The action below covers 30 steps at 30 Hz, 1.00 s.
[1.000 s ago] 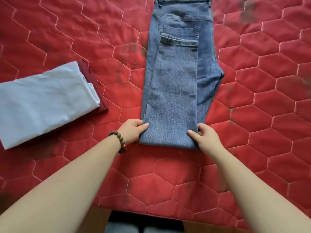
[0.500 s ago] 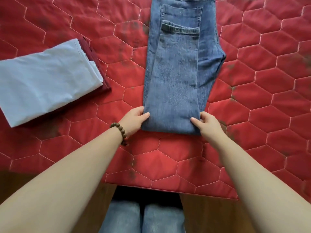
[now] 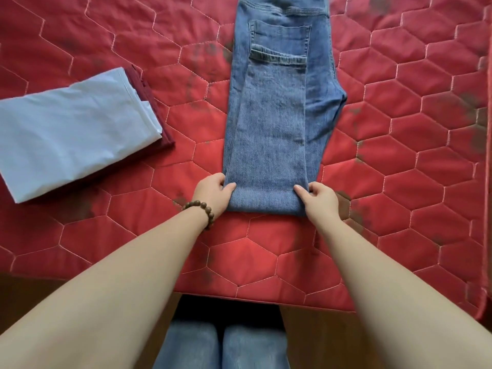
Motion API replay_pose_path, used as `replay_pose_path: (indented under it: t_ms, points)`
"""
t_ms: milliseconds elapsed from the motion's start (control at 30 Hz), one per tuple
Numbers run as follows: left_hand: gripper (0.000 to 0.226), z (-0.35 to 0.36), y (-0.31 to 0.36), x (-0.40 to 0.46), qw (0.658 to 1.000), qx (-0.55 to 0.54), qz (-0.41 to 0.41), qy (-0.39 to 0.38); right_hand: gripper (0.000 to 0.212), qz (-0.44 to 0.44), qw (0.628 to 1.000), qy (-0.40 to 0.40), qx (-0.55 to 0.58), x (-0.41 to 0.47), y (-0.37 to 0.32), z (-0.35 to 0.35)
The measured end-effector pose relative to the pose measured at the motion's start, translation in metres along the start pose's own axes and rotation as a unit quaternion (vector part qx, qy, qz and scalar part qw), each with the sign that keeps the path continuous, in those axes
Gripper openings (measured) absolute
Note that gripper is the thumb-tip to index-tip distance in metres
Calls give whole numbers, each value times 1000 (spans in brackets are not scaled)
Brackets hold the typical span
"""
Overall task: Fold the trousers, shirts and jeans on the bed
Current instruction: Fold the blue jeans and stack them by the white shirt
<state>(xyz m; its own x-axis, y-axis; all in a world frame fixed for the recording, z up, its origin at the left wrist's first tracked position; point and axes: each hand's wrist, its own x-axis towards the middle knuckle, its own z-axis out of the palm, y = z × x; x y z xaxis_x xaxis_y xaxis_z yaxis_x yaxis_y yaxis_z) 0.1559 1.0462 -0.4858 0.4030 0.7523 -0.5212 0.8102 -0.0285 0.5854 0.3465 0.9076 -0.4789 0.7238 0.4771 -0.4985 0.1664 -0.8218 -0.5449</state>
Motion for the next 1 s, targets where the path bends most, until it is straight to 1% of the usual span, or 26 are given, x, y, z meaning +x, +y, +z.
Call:
replay_pose_path:
  t_ms: [100, 200, 233, 267, 300, 333, 367, 400, 433, 467, 500, 533, 567, 633, 667, 700, 767, 833, 867, 933, 967, 1000]
  points:
    - [25, 3, 3, -5, 999, 13, -27, 16, 35, 14, 1000, 18, -16, -5, -6, 3]
    - [22, -1, 12, -6, 997, 21, -62, 30, 26, 69, 996, 18, -51, -6, -18, 2]
    - [22, -4, 16, -8, 995, 17, -77, 54, 27, 90, 993, 30, -65, -8, -24, 2]
    - [24, -6, 18, -11, 992, 31, -80, 91, 31, 89, 990, 62, -93, -10, -29, 3]
    - [26, -5, 21, -14, 987, 66, -52, 137, 36, 51, 983, 108, -142, -12, -34, 5]
    - [27, -1, 26, -16, 979, 106, 7, 176, 38, -21, 970, 153, -188, -14, -38, 10]
    - [29, 6, 32, -16, 966, 140, 89, 198, 38, -109, 951, 184, -223, -14, -43, 17]
    - [33, 14, 38, -13, 953, 168, 165, 192, 37, -197, 931, 194, -238, -12, -48, 26]
    - [40, 23, 44, -9, 945, 193, 216, 149, 36, -269, 915, 174, -244, -9, -51, 36]
    - [48, 31, 47, -5, 938, 234, 238, 88, 38, -317, 905, 129, -252, -5, -52, 45]
    - [54, 40, 47, 1, 926, 290, 239, 33, 41, -340, 899, 79, -265, -1, -50, 52]
    - [56, 47, 41, 6, 911, 339, 234, 5, 46, -345, 896, 33, -278, 3, -45, 57]
    - [58, 52, 33, 10, 902, 363, 236, 0, 51, -349, 891, 6, -289, 7, -37, 59]
    - [61, 54, 19, 11, 897, 365, 247, 29, 57, -374, 871, 9, -319, 12, -22, 59]
    - [63, 55, 14, 9, 899, 354, 251, 51, 59, -380, 860, 22, -339, 14, -17, 58]
    - [64, 56, 13, 9, 902, 342, 254, 67, 60, -369, 857, 32, -357, 17, -12, 57]
    - [68, 60, 12, 10, 909, 327, 249, 74, 68, -312, 869, 56, -380, 19, -7, 54]
    - [74, 58, 14, 10, 918, 319, 227, 63, 75, -253, 887, 78, -378, 18, -5, 52]
    - [77, 57, 15, 9, 922, 314, 217, 59, 75, -237, 894, 76, -373, 16, -6, 51]
    - [77, 50, 18, 9, 935, 287, 201, 58, 67, -224, 907, 63, -352, 16, -11, 46]
    - [72, 44, 22, 11, 940, 271, 194, 67, 62, -228, 910, 64, -341, 17, -16, 41]
    - [62, 36, 29, 14, 941, 262, 196, 88, 55, -241, 909, 74, -333, 20, -22, 33]
